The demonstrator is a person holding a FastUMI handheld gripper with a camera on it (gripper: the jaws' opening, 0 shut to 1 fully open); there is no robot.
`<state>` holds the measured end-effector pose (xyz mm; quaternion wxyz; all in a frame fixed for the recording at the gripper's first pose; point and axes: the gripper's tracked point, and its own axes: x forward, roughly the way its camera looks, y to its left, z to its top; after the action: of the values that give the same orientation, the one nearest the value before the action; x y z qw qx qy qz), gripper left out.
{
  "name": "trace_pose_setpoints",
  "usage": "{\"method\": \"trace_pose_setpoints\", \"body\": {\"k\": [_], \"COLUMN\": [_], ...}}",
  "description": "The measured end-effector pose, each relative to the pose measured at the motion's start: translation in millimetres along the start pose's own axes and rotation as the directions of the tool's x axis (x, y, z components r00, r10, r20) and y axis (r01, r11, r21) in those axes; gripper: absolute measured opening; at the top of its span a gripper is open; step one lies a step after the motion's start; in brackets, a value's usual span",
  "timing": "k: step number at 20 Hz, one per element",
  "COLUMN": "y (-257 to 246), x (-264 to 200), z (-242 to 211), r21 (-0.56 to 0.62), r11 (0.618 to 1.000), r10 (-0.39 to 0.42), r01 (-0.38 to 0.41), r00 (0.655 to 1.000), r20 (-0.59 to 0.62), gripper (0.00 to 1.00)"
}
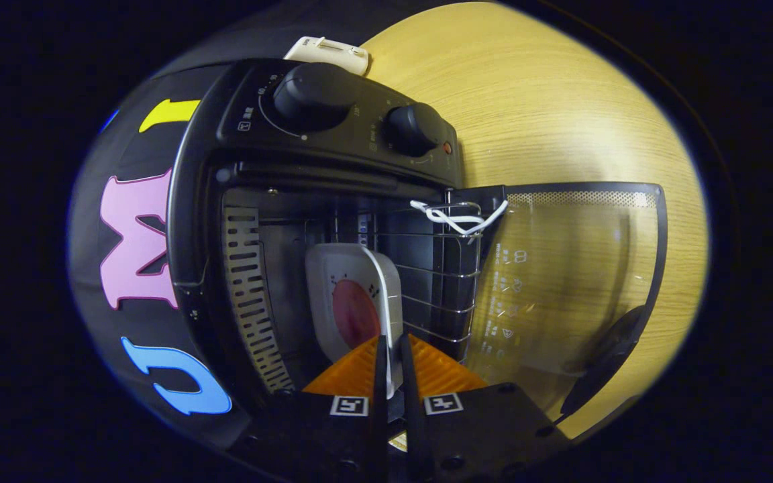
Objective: Open the toaster oven, put the food inside, and close the toaster oven door.
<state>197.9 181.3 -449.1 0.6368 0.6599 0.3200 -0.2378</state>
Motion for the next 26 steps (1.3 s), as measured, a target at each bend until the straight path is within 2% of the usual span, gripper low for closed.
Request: {"method": "trace_pose_setpoints", "body": {"k": [4,7,9,12,15,17,18,19,21,22,23,26], "y": [-1,-14,-17,-22,-32,-50,-60,-68,-89,-98,-112,-152], "x": [-11,-30,-50,-87,-134,-157,-165,-171,-175,-176,-173,-163], "z": [-16,-17,-23,-34,-41,-36,-33,-28,-17,-15,-12,-9], "r21": [0.006,-0.088,-0.134,-0.224,-0.404,-0.568,-0.657,-0.745,-0.890,-0.931,-0.956,-0.989], "r11": [1.000,0.995,0.991,0.975,0.911,0.817,0.745,0.655,0.439,0.346,0.275,0.132], "r10": [-0.012,-0.058,-0.052,-0.048,-0.051,-0.092,-0.112,-0.117,-0.136,-0.146,-0.167,-0.262], "r01": [0.012,0.049,0.032,-0.007,-0.082,-0.099,-0.112,-0.128,-0.125,-0.118,-0.103,-0.059], "r00": [0.997,0.993,0.988,0.971,0.950,0.950,0.951,0.956,0.970,0.973,0.974,0.961], "r20": [-0.070,-0.100,-0.146,-0.235,-0.307,-0.297,-0.289,-0.267,-0.203,-0.177,-0.153,-0.093], "gripper": [0.52,0.76,0.99,0.99,0.99,0.99,0.99,0.98,0.99,0.99,0.99,0.99]}}
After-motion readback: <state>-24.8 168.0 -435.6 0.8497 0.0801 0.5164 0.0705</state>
